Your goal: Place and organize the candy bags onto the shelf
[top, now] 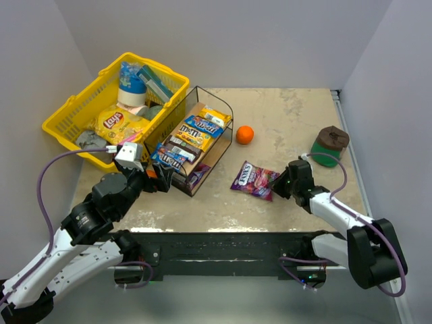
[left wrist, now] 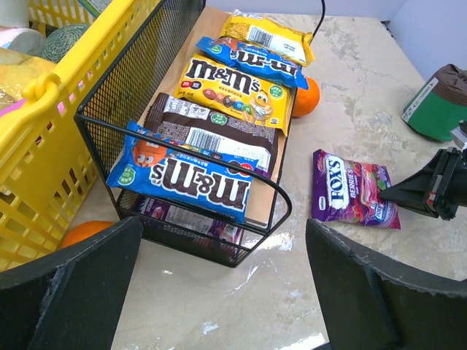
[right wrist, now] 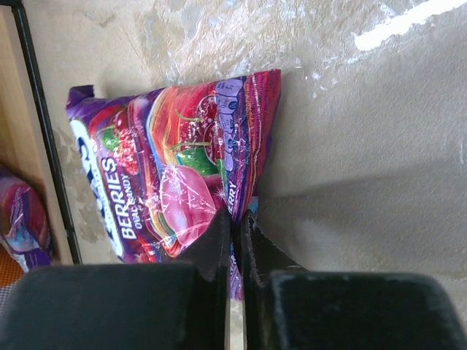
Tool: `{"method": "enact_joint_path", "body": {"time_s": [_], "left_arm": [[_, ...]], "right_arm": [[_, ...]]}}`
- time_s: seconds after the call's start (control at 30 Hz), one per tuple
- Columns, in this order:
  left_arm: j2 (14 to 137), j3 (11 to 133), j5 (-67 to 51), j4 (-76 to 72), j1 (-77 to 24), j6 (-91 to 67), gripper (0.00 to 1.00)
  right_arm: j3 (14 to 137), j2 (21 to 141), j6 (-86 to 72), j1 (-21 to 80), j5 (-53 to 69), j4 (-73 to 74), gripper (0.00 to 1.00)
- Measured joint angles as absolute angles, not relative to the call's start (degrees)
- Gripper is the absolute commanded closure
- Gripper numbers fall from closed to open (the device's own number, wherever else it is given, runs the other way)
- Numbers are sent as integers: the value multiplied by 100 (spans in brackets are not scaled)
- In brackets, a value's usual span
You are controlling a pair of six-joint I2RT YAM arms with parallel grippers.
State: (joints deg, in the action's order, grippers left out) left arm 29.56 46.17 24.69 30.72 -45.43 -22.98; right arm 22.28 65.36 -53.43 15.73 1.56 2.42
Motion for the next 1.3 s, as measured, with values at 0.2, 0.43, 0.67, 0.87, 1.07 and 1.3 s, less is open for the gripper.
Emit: {"method": "enact_joint_path", "body": {"time_s": [0.2,0.43,0.67,0.87,1.07,1.3], "left_arm": [[2974,4617,2469,3048,-4543,-2296,0],[2985,4617,2467,3046,-4543,-2296,1],[2985,4617,2469,3048,-4543,-2296,0],[2985,4617,2469,3046,-4543,-2294,0],[2989,4617,2471,3037,-4543,-2294,1],[2816,4604,2432,2842,-4543,-2270,0]], "right_arm": [[2231,5911,-5384,1573,502,523,100],[2563,5699,-5531,1573,1100,506,100],[2851,5920,-5885,1575,1658,-60,100],[3017,6281,-6320,1614,2008,-740,100],[3210,6831,-6825,1890,1990,-1573,100],[3673,7926,-7397,2453,1470,-2484,100]]}}
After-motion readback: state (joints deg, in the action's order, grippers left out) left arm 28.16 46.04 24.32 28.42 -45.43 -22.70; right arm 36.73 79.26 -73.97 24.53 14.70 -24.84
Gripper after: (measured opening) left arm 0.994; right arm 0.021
